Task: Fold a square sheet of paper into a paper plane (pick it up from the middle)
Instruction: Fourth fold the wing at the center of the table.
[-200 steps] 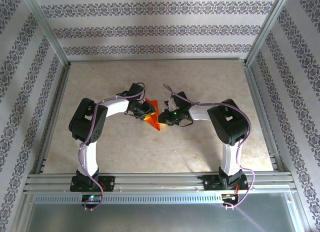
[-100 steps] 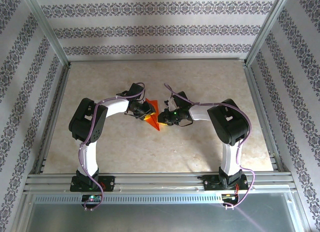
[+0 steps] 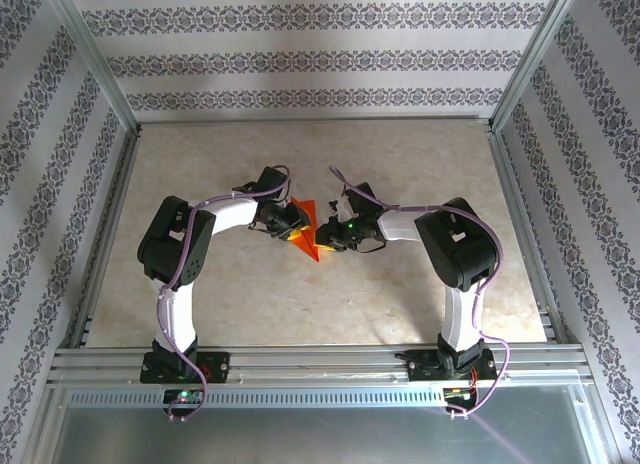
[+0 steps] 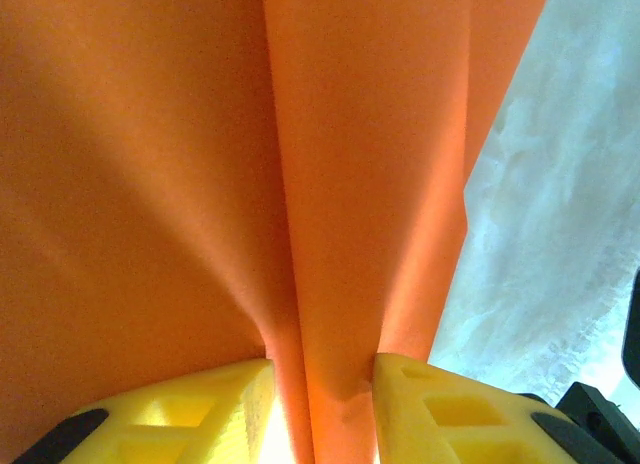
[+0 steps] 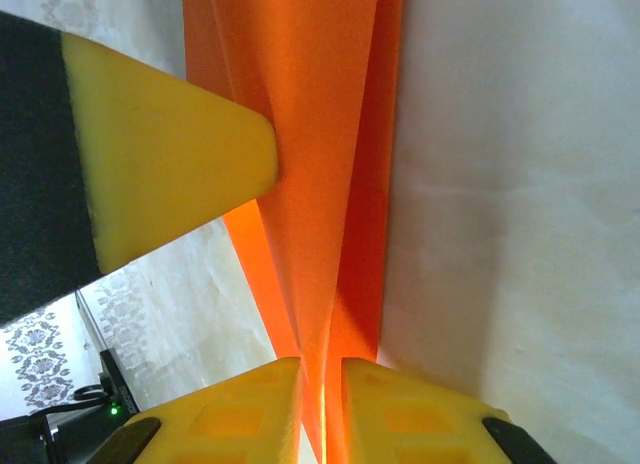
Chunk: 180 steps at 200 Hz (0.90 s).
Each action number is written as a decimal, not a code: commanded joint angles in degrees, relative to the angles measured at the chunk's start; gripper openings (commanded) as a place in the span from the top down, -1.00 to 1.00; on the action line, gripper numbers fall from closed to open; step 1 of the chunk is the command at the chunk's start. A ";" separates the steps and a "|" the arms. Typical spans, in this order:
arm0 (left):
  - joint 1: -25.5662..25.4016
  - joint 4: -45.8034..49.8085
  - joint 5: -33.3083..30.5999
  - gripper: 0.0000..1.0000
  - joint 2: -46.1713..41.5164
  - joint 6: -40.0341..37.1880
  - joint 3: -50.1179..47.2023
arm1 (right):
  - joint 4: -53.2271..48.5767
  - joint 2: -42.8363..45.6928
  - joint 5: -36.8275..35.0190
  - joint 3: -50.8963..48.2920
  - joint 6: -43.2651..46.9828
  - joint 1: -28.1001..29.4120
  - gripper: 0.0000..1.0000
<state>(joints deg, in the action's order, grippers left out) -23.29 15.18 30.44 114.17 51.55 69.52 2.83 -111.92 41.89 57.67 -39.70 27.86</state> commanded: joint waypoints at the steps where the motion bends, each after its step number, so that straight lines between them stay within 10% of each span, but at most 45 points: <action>1: -0.86 8.29 -6.49 0.30 6.86 -0.97 -4.55 | 0.60 0.69 1.08 -0.11 -1.03 -0.61 0.67; 180: -0.86 6.80 -6.17 0.28 5.76 0.21 -5.01 | -0.46 -3.02 1.52 1.12 -1.07 -0.08 0.83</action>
<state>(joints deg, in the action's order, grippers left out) -23.29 14.41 30.46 113.89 51.59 69.04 3.05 -113.36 42.57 57.93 -40.64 27.86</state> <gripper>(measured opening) 0.360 0.088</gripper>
